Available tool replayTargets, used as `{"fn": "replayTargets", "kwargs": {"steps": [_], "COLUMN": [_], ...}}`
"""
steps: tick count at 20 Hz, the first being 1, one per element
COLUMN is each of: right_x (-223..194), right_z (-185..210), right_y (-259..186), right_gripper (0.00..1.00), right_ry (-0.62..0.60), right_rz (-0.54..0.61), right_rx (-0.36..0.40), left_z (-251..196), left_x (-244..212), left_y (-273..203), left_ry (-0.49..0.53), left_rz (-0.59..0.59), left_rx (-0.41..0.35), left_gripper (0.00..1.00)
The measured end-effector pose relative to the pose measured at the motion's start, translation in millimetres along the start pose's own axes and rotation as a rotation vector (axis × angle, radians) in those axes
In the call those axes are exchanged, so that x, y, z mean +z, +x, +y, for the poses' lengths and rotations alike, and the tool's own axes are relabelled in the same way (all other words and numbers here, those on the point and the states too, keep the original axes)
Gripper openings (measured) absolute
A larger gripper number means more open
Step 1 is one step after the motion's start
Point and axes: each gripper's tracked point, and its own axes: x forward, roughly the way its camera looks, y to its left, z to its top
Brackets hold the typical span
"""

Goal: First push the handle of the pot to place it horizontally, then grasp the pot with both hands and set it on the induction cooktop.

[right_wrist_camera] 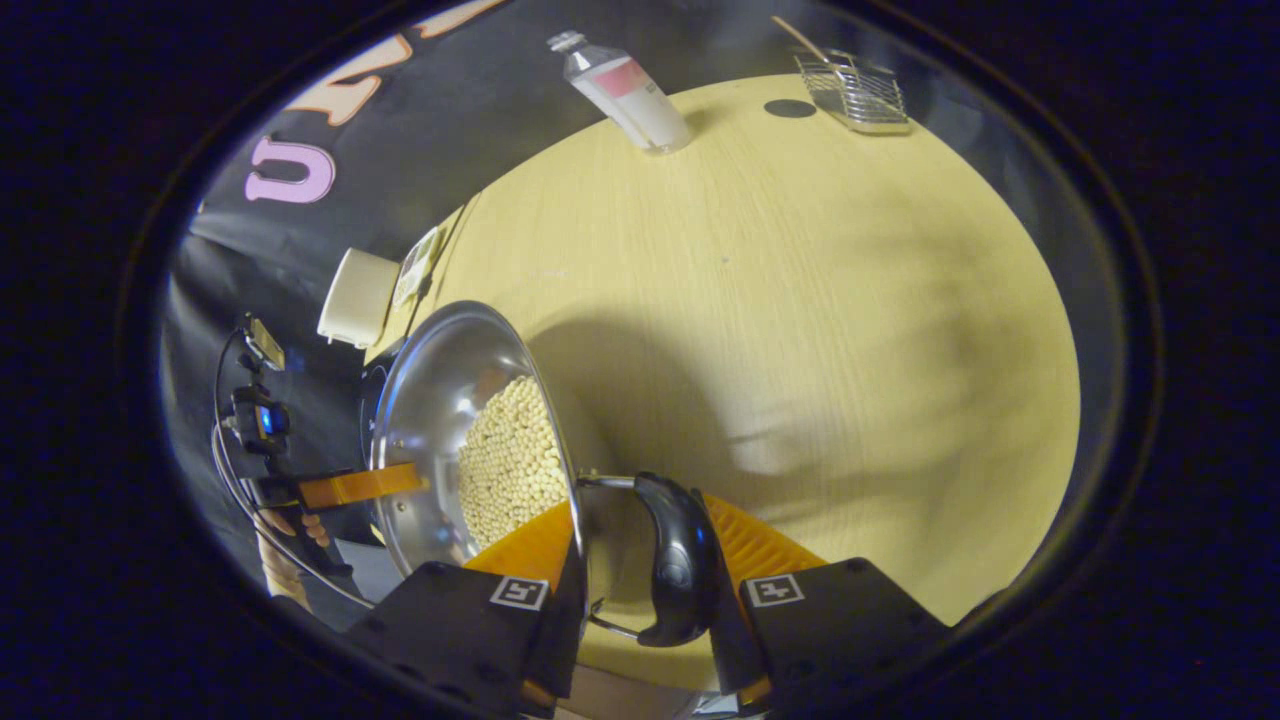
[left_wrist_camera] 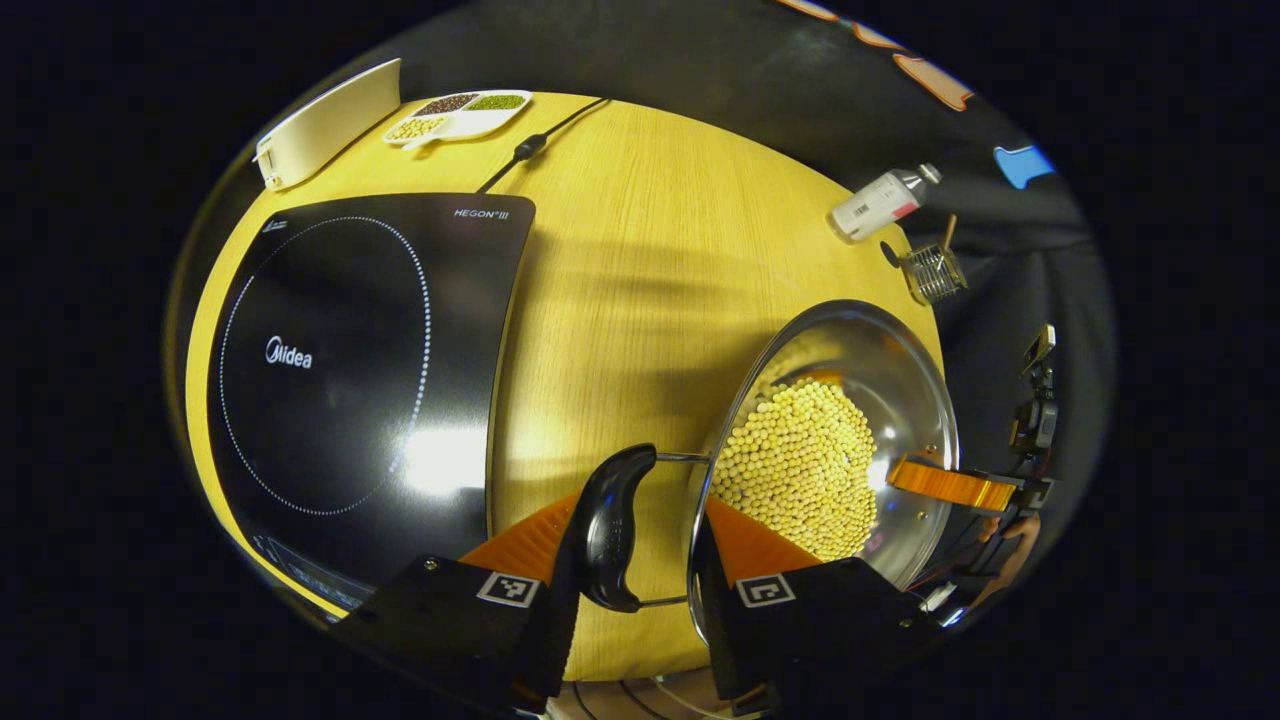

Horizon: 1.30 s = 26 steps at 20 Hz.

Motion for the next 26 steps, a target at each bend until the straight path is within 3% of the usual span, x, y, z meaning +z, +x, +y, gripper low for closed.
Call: {"fn": "replayTargets", "kwargs": {"steps": [1,2,12,17,18,20,21,24,25,26], "right_x": [-5.9,-10.4,-63.2,-91.0,-95.6,-105.1,-107.4,-104.7,-103.9,-100.5], "right_z": [2.5,5.0,72.0,132.7,147.1,177.9,194.0,237.1,249.0,260.4], "right_y": [-4.9,-9.2,-33.4,-28.0,-25.4,-18.3,-14.4,3.8,9.9,16.8], "right_gripper": [0.57,0.52,0.51,0.51,0.57,0.51,0.56,0.56,0.48,0.55], "right_ry": [0.000,-0.001,0.001,-0.001,0.005,0.030,0.046,0.068,0.064,0.055], "right_rz": [-0.001,-0.004,-0.017,-0.043,-0.052,-0.065,-0.080,-0.137,-0.150,-0.163], "right_rx": [0.001,0.001,0.029,0.021,0.020,0.022,0.027,0.048,0.046,0.042], "left_z": [0.3,1.0,46.3,102.8,116.7,144.4,159.0,199.3,211.8,223.9], "left_x": [-3.2,-6.5,-38.7,-37.9,-35.5,-29.0,-25.5,-6.3,-0.6,6.0], "left_y": [-5.7,-11.2,-77.3,-111.2,-118.2,-130.6,-137.0,-147.9,-149.0,-150.8], "left_ry": [-0.002,-0.002,0.011,0.036,0.042,0.059,0.069,0.091,0.097,0.106], "left_rz": [-0.004,-0.008,-0.046,-0.066,-0.070,-0.082,-0.089,-0.116,-0.126,-0.139], "left_rx": [0.000,0.001,0.017,0.003,-0.001,-0.005,-0.006,-0.011,-0.011,-0.010], "left_gripper": [0.57,0.60,0.57,0.60,0.57,0.57,0.57,0.57,0.57,0.57]}}
